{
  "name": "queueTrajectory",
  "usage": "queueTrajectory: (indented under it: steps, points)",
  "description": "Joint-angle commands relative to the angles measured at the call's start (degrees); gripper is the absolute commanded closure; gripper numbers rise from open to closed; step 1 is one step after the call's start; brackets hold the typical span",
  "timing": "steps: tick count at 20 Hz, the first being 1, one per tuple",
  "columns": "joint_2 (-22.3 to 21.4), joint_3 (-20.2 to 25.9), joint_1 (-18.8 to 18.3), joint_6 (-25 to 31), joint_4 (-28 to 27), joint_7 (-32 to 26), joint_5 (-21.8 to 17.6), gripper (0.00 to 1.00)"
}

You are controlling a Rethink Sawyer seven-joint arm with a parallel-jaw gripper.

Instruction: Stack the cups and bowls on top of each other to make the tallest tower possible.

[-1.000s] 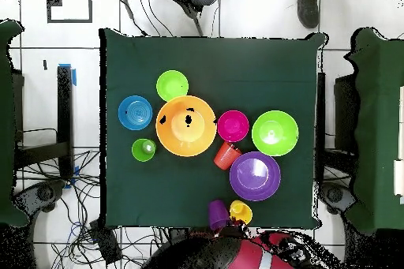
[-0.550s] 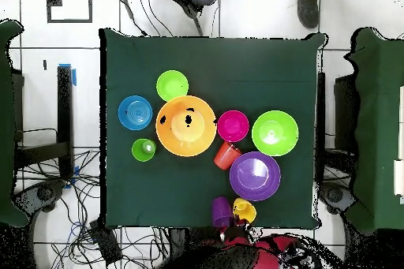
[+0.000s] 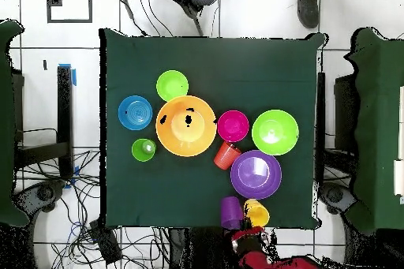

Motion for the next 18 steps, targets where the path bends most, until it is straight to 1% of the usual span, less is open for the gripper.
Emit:
queueTrajectory:
  steps: [1,2,3,5,7,8,10,12,13,16,18]
  points:
    - [-13.3,20.1,-7.8,10.3,10.5,3.8,0.3,1.0]
    - [-14.3,21.6,-8.9,10.9,11.3,3.2,1.1,1.0]
    - [-16.0,24.6,-11.3,12.0,12.6,2.2,2.7,1.0]
    - [-18.7,30.1,-14.5,14.3,14.6,-0.1,7.0,1.0]
    - [-21.8,36.7,-17.9,16.9,16.6,-2.9,13.4,1.0]
    - [-22.9,38.9,-19.0,17.7,17.3,-3.9,15.7,1.0]
    - [-25.2,44.3,-21.4,19.7,18.2,-6.2,21.9,1.0]
    - [-26.5,47.9,-22.8,20.5,18.4,-6.9,25.6,1.0]
    - [-27.6,51.0,-24.3,20.7,18.8,-7.3,28.5,1.0]
    - [-29.6,57.9,-27.2,20.8,19.0,-7.2,34.2,1.0]
    - [-31.1,62.0,-28.7,21.9,18.1,-7.2,39.0,1.0]
